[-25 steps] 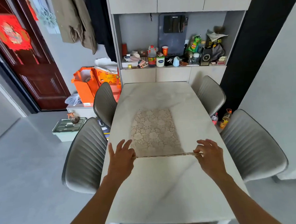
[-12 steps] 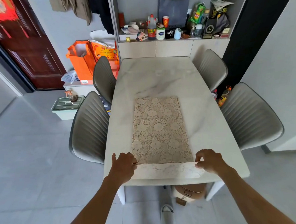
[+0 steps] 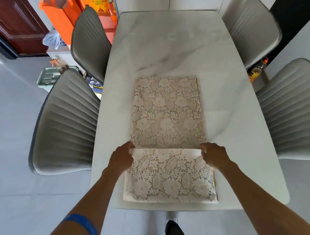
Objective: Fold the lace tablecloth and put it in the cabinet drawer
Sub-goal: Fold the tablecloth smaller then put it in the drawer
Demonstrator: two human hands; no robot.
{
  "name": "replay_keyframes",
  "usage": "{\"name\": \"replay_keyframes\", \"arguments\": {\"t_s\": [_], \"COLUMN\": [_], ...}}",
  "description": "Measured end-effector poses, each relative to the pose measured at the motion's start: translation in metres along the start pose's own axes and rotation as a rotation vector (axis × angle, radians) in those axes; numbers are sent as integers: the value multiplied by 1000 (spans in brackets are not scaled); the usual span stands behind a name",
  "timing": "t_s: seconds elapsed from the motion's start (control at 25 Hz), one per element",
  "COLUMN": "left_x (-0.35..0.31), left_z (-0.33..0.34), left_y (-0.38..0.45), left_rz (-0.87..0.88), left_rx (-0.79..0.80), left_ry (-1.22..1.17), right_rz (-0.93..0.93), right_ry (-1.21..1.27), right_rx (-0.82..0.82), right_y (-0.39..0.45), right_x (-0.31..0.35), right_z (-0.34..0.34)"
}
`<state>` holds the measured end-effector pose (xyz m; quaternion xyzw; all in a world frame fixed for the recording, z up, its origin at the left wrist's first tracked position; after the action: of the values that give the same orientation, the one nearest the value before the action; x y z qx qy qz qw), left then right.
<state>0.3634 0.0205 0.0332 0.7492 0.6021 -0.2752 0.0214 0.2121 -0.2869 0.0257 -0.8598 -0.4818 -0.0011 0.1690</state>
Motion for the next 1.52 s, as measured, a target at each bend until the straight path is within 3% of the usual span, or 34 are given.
{"name": "replay_keyframes", "arguments": {"t_s": [0.12,0.28,0.4,0.52,0.64,0.76,0.88,1.0,1.36,1.52], "left_x": [28,70,98,101,89,99,108,110,35,10], "left_z": [29,35,55,66,58,56,59,48,-11,-18], "left_y": [12,-27,-89,-119,-119,-129,-140,-145,-40,24], "left_rz": [-125,-377,-473,-382,-281,-316,-340,-316,-277,-268], "left_rx": [-8,-190,-122,-75,-211,-304,-248,-224,-204,-177], "left_ry": [-105,-393,-496,-456,-380,-310,-267,-156,-260,-350], "right_rz": [7,43,51,61,-12,-84,26,-18,-213,-217], "right_ry": [34,103,134,92,-72,-26,28,30,118,140], "right_rx": [62,38,24,-129,-286,-180,-194,-189,-84,-66], "right_y": [26,35,33,18,-39,-112,-139,-144,-40,29], "right_x": [-2,-14,-17,-4,25,44,24,38,116,150], "right_z": [29,42,45,31,31,76,85,79,28,11]}}
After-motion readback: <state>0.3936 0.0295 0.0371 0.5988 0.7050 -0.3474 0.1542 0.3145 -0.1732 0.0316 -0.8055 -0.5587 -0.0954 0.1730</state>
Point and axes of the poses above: each hand's wrist, its own y-axis towards the middle knuckle, its own z-axis out of the palm, x = y × z, the point moved 10 cm from there along y, towards the middle knuckle, and after that the axes turned 13 degrees about -x, right-handed, at the moved point
